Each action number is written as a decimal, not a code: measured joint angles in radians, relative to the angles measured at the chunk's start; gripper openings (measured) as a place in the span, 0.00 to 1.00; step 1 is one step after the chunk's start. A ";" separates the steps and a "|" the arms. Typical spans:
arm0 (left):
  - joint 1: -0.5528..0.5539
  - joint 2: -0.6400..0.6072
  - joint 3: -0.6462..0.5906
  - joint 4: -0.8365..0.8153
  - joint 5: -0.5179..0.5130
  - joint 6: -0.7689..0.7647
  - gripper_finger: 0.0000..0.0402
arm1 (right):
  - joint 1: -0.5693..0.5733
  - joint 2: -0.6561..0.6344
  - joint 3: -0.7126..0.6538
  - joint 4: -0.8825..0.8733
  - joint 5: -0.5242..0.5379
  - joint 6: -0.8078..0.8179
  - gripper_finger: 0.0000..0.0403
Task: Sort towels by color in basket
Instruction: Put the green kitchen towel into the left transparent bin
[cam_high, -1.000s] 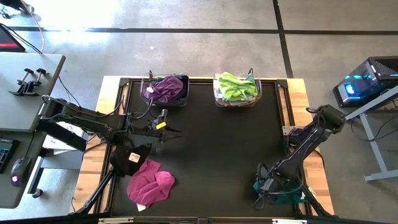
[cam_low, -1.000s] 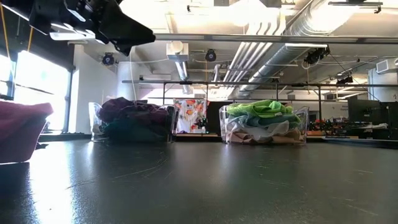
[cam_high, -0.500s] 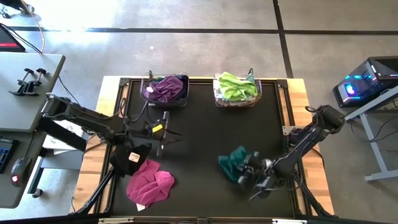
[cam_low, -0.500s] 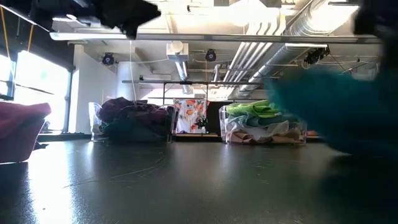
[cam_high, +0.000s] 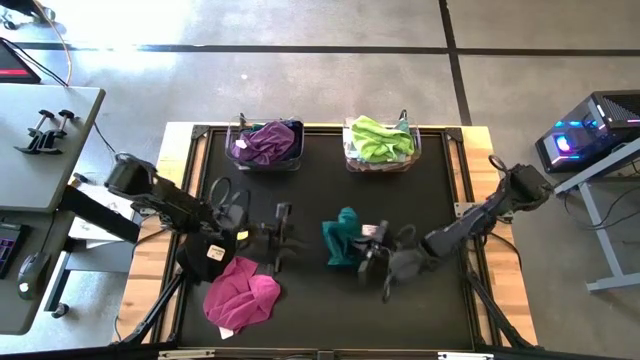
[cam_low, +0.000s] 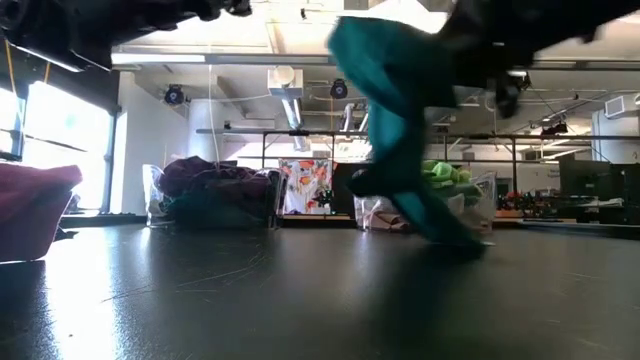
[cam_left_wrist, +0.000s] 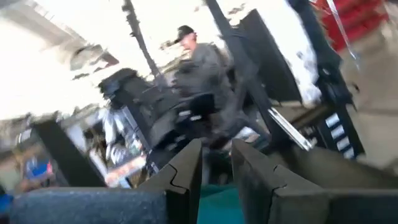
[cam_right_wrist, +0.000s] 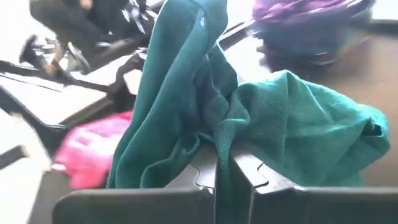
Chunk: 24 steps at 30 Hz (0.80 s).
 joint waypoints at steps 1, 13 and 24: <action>-0.002 0.022 0.011 0.001 0.015 0.041 0.18 | -0.030 0.000 0.000 0.032 -0.061 -0.025 0.01; -0.044 0.222 0.098 -0.006 -0.144 0.404 0.42 | -0.368 0.000 0.000 0.096 -0.618 -0.102 0.01; 0.016 0.455 0.250 0.079 -0.751 0.434 0.49 | -0.499 0.003 0.000 0.207 -0.747 -0.146 0.00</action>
